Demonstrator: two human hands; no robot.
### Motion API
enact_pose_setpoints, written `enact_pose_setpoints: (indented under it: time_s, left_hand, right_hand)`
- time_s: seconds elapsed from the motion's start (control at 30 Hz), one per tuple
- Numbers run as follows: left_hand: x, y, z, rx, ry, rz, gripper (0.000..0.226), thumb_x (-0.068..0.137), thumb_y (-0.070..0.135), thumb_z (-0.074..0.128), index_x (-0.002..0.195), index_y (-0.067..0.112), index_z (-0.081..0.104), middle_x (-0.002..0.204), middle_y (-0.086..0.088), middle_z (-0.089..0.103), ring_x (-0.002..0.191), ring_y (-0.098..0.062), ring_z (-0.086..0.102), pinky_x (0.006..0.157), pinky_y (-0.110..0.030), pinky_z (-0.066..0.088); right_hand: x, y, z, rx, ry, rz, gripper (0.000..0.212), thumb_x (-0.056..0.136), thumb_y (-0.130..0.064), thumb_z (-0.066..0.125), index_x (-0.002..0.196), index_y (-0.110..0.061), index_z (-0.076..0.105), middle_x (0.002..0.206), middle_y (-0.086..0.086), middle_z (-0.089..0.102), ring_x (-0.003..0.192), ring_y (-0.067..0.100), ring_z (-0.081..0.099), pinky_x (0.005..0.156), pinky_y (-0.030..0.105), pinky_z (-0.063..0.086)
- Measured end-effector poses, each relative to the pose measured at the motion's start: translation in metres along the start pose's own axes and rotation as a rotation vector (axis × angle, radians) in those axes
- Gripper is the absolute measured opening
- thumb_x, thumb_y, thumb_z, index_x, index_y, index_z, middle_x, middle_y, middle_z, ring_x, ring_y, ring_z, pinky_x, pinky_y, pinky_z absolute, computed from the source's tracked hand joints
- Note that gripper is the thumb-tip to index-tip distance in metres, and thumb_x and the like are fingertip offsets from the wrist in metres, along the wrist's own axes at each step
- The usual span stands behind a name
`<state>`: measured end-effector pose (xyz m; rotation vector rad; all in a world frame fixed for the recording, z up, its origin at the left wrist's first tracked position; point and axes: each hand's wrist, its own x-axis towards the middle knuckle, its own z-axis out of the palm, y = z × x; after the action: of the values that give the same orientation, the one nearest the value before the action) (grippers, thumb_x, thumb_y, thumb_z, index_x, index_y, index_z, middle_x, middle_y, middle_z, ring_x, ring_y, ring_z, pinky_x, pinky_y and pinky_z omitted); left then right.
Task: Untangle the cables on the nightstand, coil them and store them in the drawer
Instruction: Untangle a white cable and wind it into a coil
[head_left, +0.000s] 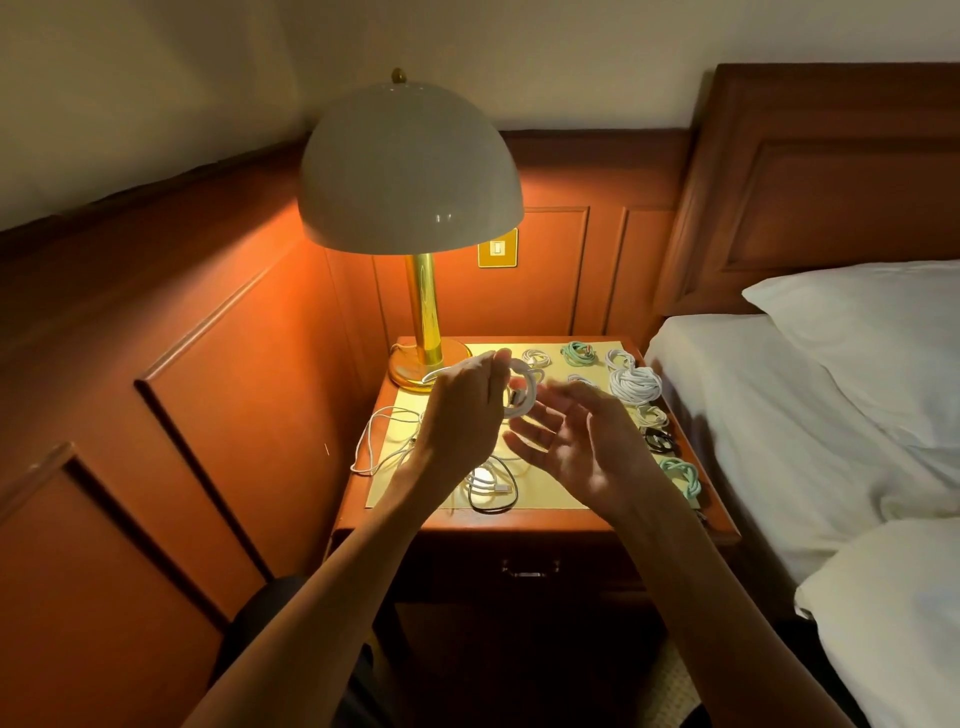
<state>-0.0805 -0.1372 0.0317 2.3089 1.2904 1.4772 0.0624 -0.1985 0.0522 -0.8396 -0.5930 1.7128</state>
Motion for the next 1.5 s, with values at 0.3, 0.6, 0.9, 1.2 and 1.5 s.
enact_pose_setpoints:
  time_s: [0.3,0.6,0.9,1.2,1.5]
  left_hand:
    - [0.025,-0.014,-0.003,-0.048,-0.038,-0.125,0.042,0.109,0.030,0.034,0.084,0.010,0.060,0.072,-0.004,0.062,0.059,-0.014,0.057,0.049,-0.028,0.039]
    - [0.033,-0.015,0.035,-0.442,-0.161,-0.678,0.049,0.106,0.029,0.038,0.059,0.019,0.050,0.057,0.000,0.048,0.055,-0.018,0.042,0.056,-0.030,0.031]
    - [0.023,-0.018,0.064,-0.606,-0.318,-1.041,0.034,0.102,0.022,0.039,0.070,0.015,0.050,0.061,-0.002,0.045,0.056,-0.014,0.039,0.053,-0.028,0.030]
    - [-0.001,-0.022,0.078,-0.506,-0.258,-1.062,0.040,0.104,0.021,0.034,0.068,0.012,0.050,0.058,-0.004,0.049,0.052,-0.016,0.040,0.049,-0.027,0.028]
    - [-0.023,-0.023,0.078,-0.219,-0.546,-0.742,0.055,0.107,0.043,0.033,0.067,0.014,0.055,0.061,-0.002,0.058,0.050,-0.017,0.057,0.055,-0.029,0.045]
  right_hand:
    - [0.006,-0.004,0.005,-0.446,0.077,-0.179,0.045,0.073,0.004,0.080,0.115,0.002,0.064,0.096,0.021,0.075,0.082,0.031,0.076,0.070,0.031,0.062]
    - [0.012,0.002,-0.012,-0.417,-0.094,-0.001,0.024,0.082,0.005,0.071,0.106,0.009,0.069,0.092,0.018,0.071,0.086,0.026,0.071,0.079,0.030,0.061]
    - [0.011,0.020,-0.031,-0.323,-0.044,0.071,0.027,0.072,0.002,0.072,0.098,0.005,0.072,0.089,0.016,0.073,0.082,0.025,0.072,0.076,0.029,0.062]
    - [0.007,0.045,-0.042,-0.323,0.098,0.075,0.010,0.086,0.004,0.068,0.095,0.005,0.073,0.093,0.022,0.073,0.082,0.029,0.073,0.074,0.033,0.063]
    - [0.007,0.033,-0.077,-1.279,0.245,-0.005,0.083,0.080,-0.013,0.077,0.149,-0.035,0.035,0.116,0.003,0.065,0.099,0.022,0.068,0.080,0.037,0.060]
